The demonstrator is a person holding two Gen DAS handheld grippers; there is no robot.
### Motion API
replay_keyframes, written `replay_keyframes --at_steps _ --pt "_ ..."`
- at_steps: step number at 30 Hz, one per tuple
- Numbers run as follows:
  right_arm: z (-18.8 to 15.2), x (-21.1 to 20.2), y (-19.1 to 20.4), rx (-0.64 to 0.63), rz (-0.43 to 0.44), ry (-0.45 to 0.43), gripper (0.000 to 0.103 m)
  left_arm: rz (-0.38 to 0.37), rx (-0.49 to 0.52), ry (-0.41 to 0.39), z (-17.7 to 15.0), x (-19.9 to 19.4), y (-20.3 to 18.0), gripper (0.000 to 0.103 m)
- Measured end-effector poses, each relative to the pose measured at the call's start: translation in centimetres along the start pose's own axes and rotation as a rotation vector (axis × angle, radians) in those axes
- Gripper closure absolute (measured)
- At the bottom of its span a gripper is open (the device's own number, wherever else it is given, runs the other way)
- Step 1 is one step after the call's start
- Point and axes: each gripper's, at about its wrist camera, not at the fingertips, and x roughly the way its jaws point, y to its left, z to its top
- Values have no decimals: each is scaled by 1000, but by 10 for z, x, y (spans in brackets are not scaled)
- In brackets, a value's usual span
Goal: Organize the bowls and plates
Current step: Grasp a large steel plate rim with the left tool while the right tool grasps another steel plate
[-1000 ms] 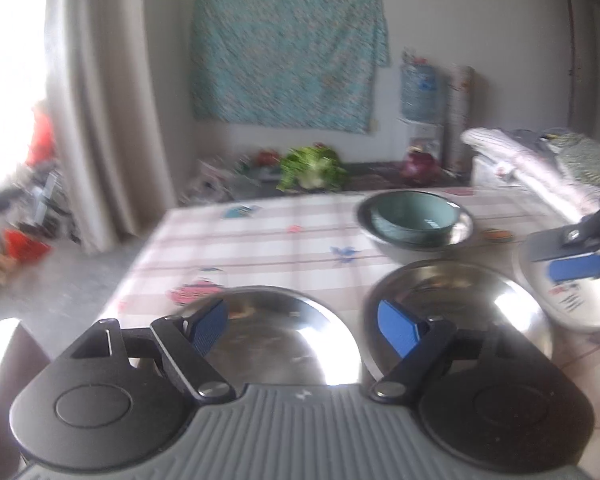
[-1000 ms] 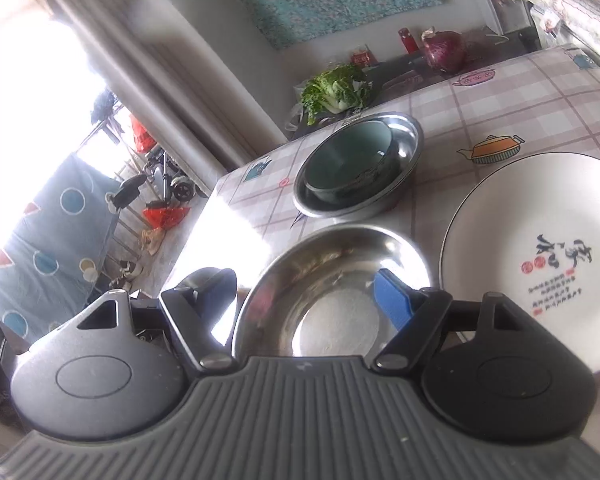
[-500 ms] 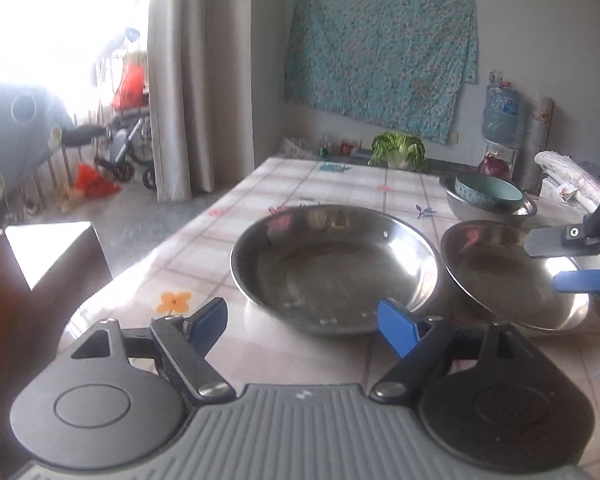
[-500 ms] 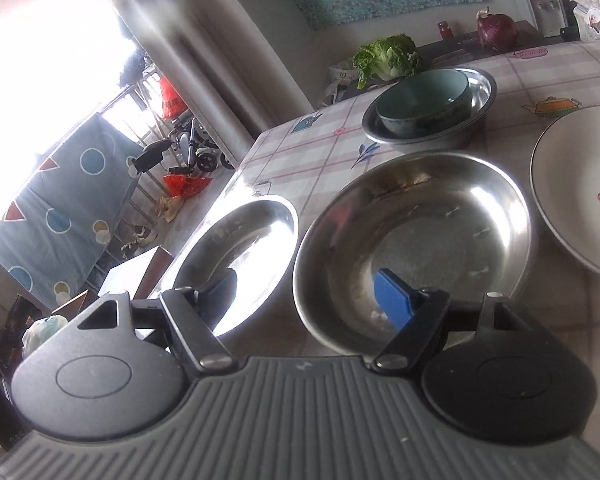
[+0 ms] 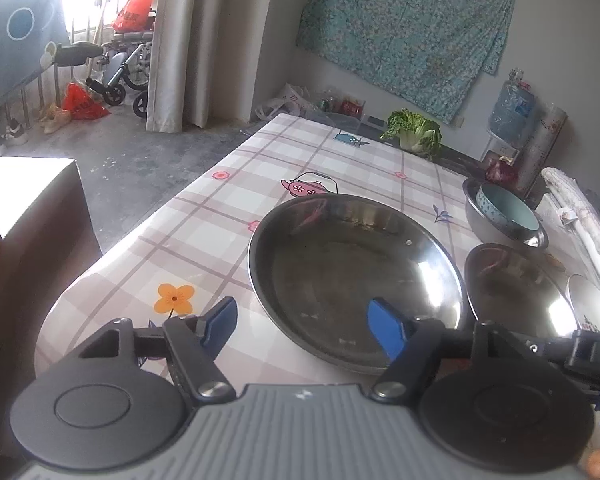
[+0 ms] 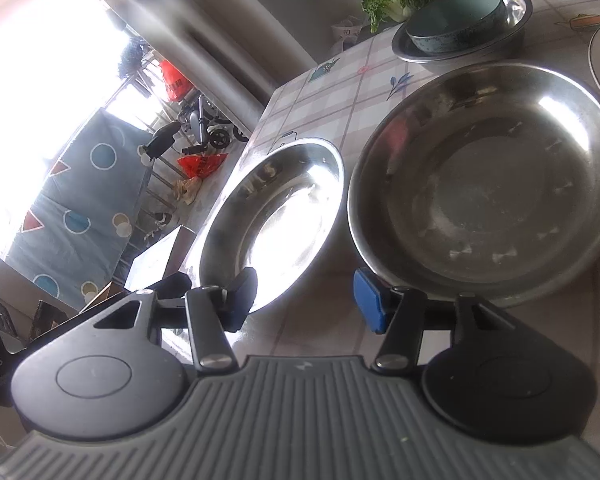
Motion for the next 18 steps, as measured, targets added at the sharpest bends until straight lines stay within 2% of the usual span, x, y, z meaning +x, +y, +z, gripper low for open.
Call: replay_keyframes --at_steps 2,6,8,13,16,18 --pt "4 12 2 11 -2 6 53 20 -4 23 4 12 0 41" --pt "9 30 6 29 -14 16 62 34 -17 50 9 31 5 48" --pt "11 38 12 18 -34 18 65 44 -10 70 11 39 6 56" --pt "13 46 19 -5 -92 3 67 62 17 98 10 50 2 68" --pt "15 50 17 -6 -115 0 75 87 32 119 8 52 1 82" --pt "15 51 15 -10 -128 1 81 72 23 122 7 50 2 83"
